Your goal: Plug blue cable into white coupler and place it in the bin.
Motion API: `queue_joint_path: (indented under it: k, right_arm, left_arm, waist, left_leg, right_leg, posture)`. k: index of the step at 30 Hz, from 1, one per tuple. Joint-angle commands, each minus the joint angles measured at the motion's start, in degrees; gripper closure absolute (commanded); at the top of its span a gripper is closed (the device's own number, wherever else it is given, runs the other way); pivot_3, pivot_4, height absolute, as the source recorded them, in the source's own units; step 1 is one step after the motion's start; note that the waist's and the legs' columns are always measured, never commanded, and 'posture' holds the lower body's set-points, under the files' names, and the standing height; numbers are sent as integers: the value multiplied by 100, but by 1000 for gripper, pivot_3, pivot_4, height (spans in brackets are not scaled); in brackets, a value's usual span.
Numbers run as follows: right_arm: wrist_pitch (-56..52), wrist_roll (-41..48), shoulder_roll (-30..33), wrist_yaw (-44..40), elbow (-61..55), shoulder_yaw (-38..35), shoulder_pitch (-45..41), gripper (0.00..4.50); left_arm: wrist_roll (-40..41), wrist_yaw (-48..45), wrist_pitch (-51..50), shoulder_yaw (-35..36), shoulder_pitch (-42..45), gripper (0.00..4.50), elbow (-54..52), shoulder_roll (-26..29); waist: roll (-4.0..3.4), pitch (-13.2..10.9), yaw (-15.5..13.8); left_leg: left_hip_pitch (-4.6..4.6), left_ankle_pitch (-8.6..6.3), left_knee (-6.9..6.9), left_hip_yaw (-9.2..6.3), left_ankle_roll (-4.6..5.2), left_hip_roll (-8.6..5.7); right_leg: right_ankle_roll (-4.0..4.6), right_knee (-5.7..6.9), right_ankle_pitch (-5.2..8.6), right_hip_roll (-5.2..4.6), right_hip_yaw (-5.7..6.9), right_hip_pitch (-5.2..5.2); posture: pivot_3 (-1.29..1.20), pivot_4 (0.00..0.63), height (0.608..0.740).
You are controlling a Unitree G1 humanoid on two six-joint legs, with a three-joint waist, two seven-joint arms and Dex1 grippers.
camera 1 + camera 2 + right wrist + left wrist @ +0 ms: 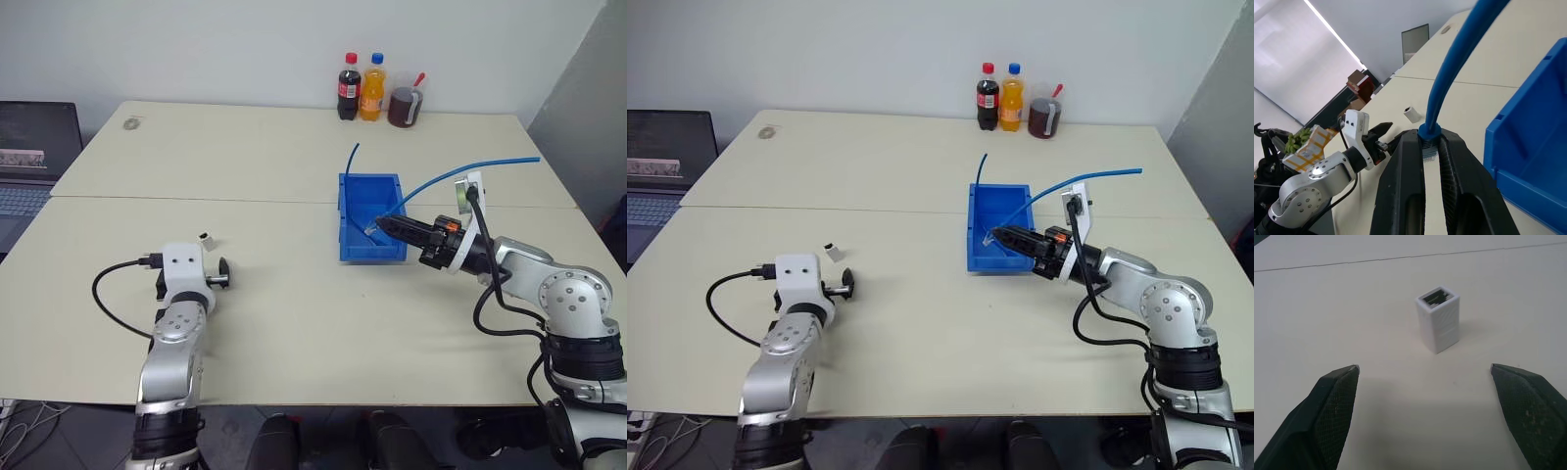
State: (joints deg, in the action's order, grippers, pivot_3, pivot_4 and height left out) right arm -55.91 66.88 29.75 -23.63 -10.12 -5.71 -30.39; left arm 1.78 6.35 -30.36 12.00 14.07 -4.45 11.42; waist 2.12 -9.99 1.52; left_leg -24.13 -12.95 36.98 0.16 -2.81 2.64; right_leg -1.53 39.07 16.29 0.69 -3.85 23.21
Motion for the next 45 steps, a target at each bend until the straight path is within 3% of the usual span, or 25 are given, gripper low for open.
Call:
queue_joint_path:
  k: [1,9,12,26,30,33,35,40,42,45]
  right_arm:
    - [-53,9,65,-24,-134,-253,-118,4349]
    - [-186,8,201,42,-274,-469,6,4349]
    - [-210,3,221,74,-308,-545,71,4349]
    - [-160,-102,169,211,-372,-658,171,4349]
    - [-146,-119,168,222,-375,-660,186,4349]
    - [-127,-220,232,193,-450,-611,199,4349]
    - [-113,-404,398,14,-562,-495,119,4349]
    - [96,-1009,658,-618,-686,43,-221,4349]
    - [271,-1317,641,-885,-721,350,-353,4349]
    - [507,-1631,538,-1195,-766,675,-414,4349]
  left_arm:
    - [11,403,242,179,359,7,531,-283]
    - [-32,920,551,337,769,7,1302,-560]
    - [-41,1061,621,371,830,459,1396,-600]
    - [7,1117,833,430,1070,3558,1751,-501]
    - [-1,1074,789,390,1057,3730,1737,-484]
    - [186,-143,787,-58,1111,3730,1826,-139]
    - [563,-2104,832,-726,931,3730,1487,479]
    - [1336,-5942,1430,-1937,504,3730,474,1964]
    - [1293,-6834,1824,-2391,552,3730,508,2221]
    - [1086,-7498,2407,-2882,806,3730,999,2113]
  waist:
    - [1,0,1]
    - [-7,8,2]
    - [-8,10,3]
    - [-9,10,35]
    - [-9,10,35]
    - [-9,10,30]
    - [-10,10,28]
    - [-13,8,25]
    - [-16,6,28]
    - [-18,5,18]
  left_leg:
    - [0,0,0,2,0,0]
    - [10,1,0,2,0,-1]
    - [14,1,0,4,0,-1]
    - [18,1,-2,15,0,1]
    - [18,1,-1,16,0,1]
    - [18,1,-2,15,0,1]
    - [18,2,-2,12,-1,0]
    - [13,2,-5,22,-3,0]
    - [11,2,-7,22,-3,1]
    - [14,1,-8,17,-1,3]
  right_leg:
    - [-1,-1,-1,0,2,0]
    - [-4,7,-3,1,2,-5]
    - [-5,9,-5,2,2,-7]
    - [-7,7,-6,7,-2,-6]
    - [-7,7,-6,7,-2,-6]
    - [-7,8,-6,7,-1,-6]
    - [-7,11,-6,10,5,-5]
    - [-5,-5,-5,3,3,-1]
    - [-4,-6,-5,3,2,1]
    - [1,-3,-2,7,7,1]
  posture:
    - [0,150,740]
    - [0,150,740]
    - [0,150,740]
    - [0,150,740]
    - [0,150,740]
    - [0,150,740]
    - [0,150,740]
    - [0,150,740]
    - [0,150,740]
    - [0,150,740]
